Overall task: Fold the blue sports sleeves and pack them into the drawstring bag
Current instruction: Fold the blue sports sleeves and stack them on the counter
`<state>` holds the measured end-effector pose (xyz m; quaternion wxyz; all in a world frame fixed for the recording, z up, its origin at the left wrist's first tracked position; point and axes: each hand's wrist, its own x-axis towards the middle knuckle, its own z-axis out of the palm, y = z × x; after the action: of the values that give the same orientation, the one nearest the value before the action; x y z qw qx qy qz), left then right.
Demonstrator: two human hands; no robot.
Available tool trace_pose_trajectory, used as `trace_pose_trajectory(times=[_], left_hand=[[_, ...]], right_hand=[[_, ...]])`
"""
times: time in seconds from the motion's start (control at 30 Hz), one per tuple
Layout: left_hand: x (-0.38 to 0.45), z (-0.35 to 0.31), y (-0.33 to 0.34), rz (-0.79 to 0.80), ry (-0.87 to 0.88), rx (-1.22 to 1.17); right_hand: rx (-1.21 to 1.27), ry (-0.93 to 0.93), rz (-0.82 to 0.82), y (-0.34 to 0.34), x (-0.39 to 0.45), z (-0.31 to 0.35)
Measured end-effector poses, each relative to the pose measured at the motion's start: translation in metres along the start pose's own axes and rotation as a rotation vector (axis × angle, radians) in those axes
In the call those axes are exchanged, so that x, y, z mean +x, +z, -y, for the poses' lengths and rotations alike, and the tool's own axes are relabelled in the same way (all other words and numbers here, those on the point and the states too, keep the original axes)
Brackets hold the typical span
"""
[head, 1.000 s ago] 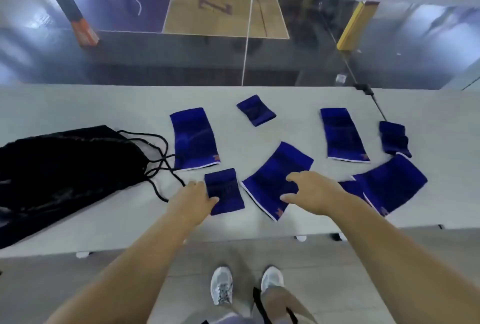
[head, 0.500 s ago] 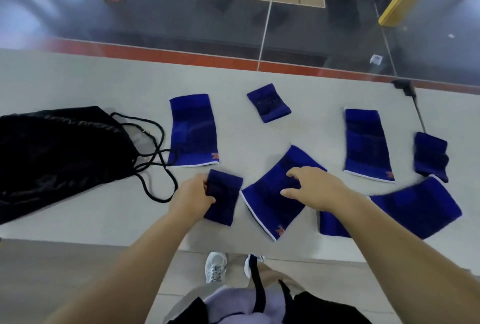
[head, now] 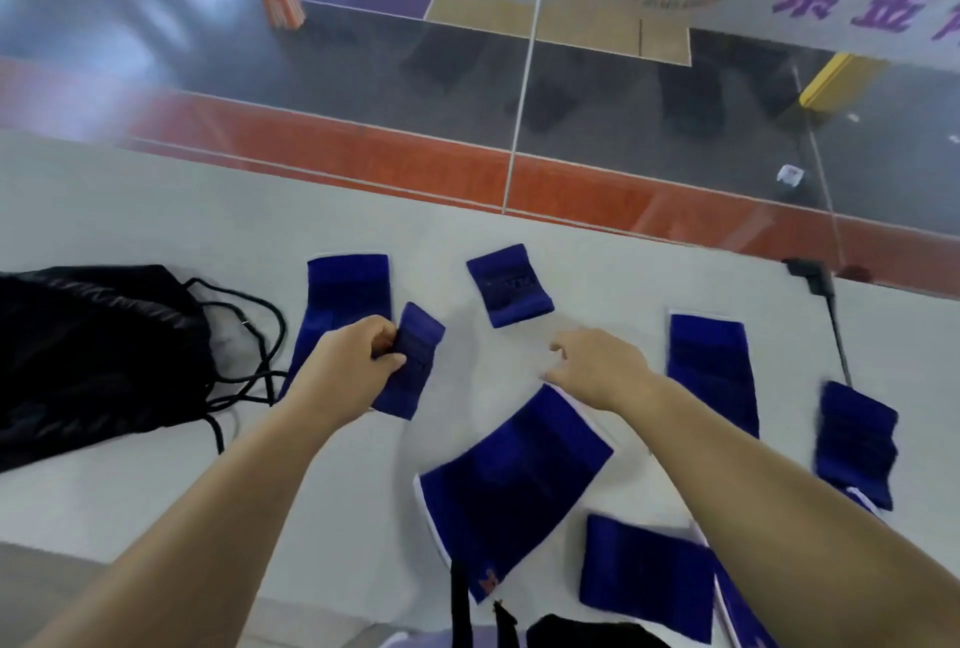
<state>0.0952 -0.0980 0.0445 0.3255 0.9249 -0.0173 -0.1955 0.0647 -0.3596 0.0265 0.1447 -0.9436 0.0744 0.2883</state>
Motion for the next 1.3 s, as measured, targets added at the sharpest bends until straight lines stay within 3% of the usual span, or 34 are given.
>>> trace_pose_trajectory(times=[0.2,0.43,0.63,0.77,0.97,1.13,1.3], left_hand=[[0.021,-0.015,0.007,-0.007,-0.068,0.041],[0.033,-0.013,0.01,0.005,-0.112,-0.023],[0.035,-0.004,0.016,0.069,-0.162,-0.148],[0.035,0.007,0.024,0.129,-0.175,-0.194],[0.035,0.022,0.041,0.194,-0.139,-0.154],[0.039,0.024,0.047,0.219,-0.173,-0.221],[0.042,0.028,0.05,0.278,-0.225,-0.33]], right_hand=[[0.05,-0.024,-0.274,-0.025,0.063,0.01],[0.113,0.023,-0.216,-0.009,0.103,0.026],[0.376,0.165,-0.203,0.011,0.094,0.011],[0.352,0.177,-0.202,0.017,0.074,-0.007],[0.258,0.141,-0.329,0.023,0.034,-0.032],[0.546,0.184,-0.463,0.019,0.004,-0.03],[0.985,0.124,-0.218,0.023,-0.007,0.002]])
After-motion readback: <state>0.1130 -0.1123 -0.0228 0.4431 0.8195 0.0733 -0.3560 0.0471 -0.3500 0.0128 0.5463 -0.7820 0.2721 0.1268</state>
